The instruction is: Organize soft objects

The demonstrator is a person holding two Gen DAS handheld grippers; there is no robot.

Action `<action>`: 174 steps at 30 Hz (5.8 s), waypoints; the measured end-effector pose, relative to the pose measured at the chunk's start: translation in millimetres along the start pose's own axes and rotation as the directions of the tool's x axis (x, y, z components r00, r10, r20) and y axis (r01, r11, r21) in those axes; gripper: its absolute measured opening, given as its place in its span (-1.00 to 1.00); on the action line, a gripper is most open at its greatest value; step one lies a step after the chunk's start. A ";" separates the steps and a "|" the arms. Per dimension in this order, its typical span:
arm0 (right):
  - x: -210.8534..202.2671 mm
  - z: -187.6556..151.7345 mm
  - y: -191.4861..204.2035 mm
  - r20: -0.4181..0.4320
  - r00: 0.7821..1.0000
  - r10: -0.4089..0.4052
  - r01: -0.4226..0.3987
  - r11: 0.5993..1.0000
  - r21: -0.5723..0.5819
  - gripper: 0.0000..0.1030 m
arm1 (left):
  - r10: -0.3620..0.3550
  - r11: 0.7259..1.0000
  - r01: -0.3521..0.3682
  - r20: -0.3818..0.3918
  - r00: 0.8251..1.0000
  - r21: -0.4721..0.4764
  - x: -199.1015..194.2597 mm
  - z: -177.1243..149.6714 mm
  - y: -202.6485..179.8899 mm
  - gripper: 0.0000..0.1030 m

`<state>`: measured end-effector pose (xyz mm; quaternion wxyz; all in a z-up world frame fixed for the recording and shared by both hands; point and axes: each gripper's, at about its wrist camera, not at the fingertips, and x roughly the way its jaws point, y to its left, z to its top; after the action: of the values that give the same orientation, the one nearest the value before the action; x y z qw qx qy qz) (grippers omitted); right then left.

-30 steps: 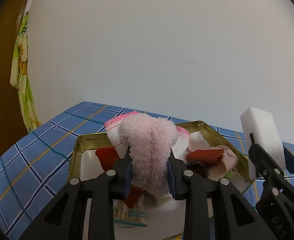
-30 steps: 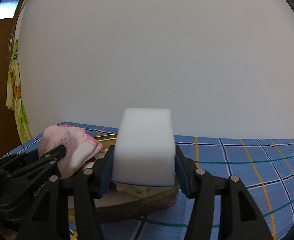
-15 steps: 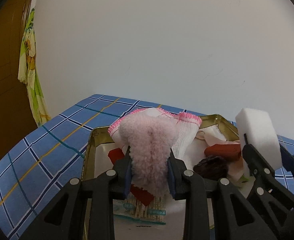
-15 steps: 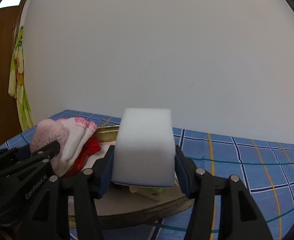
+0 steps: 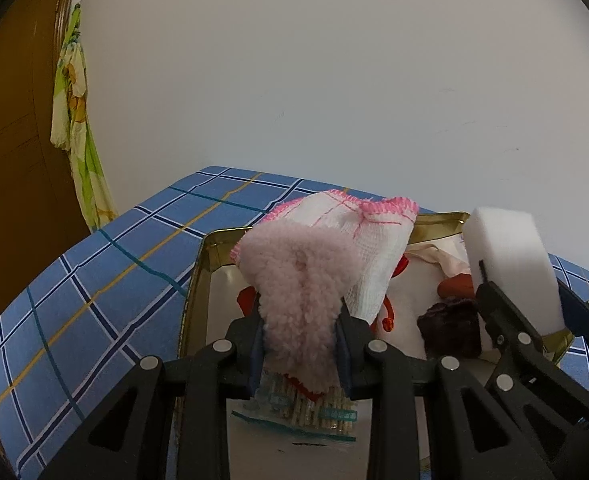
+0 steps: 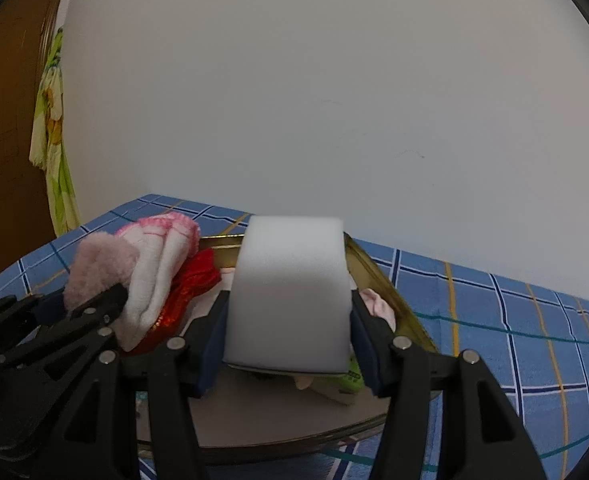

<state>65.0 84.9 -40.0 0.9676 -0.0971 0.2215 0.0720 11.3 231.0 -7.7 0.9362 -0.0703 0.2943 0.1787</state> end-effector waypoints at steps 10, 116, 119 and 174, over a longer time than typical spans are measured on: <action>10.2 5.3 4.0 -0.041 0.998 0.040 -0.041 0.999 -0.019 0.11 | -0.002 1.000 0.002 -0.001 1.000 -0.016 -0.4 -2.2 5.1 -0.39; -83.1 -16.3 -27.7 0.360 0.932 -0.034 0.001 0.996 0.093 1.00 | -0.037 0.999 0.031 0.253 0.967 0.030 -59.1 -23.1 -12.1 0.54; -85.4 -17.4 -28.4 0.368 0.929 -0.035 -0.001 0.995 0.098 1.00 | -0.035 0.999 0.030 0.254 0.967 0.024 -60.3 -22.9 -10.7 0.54; -117.7 -30.6 -28.3 0.403 0.915 -0.030 -0.014 0.994 0.105 1.00 | -0.032 0.999 0.021 0.317 0.948 0.037 -91.5 -42.6 -5.8 0.67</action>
<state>-47.4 39.5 -10.5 0.9966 -0.0297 0.0200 0.0746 -78.8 188.8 10.4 0.9747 -0.0293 0.1420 0.1701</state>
